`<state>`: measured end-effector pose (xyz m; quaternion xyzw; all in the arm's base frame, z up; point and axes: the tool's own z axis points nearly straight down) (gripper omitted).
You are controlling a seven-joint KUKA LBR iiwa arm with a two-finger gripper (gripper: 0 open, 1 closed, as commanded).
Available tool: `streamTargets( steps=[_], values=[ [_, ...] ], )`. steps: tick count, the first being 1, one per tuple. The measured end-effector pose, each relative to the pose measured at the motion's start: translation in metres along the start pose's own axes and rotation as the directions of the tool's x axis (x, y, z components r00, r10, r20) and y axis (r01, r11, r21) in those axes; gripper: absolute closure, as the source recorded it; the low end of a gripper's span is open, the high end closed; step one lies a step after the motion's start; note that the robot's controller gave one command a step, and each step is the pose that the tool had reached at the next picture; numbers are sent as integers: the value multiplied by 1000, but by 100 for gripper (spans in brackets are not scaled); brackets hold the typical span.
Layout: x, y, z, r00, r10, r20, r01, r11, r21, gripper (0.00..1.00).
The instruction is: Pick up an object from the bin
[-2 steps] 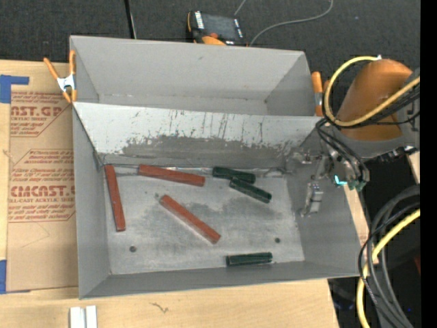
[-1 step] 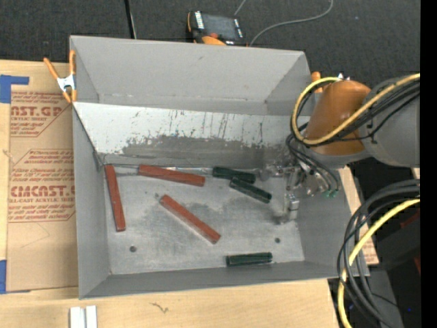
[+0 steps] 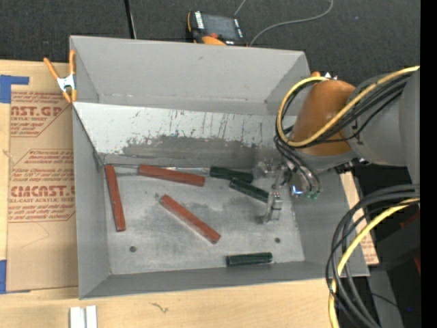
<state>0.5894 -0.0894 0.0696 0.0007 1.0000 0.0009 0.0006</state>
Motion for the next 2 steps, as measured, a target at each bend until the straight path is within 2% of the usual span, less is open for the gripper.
streamTargets(
  steps=[1, 2],
  values=[
    [0, -1, 0, 1000, 0, 1, 0, 1000, 2, 100],
    [30, -13, -173, 971, -238, 7, 238, 971, 6, 100]
  ],
)
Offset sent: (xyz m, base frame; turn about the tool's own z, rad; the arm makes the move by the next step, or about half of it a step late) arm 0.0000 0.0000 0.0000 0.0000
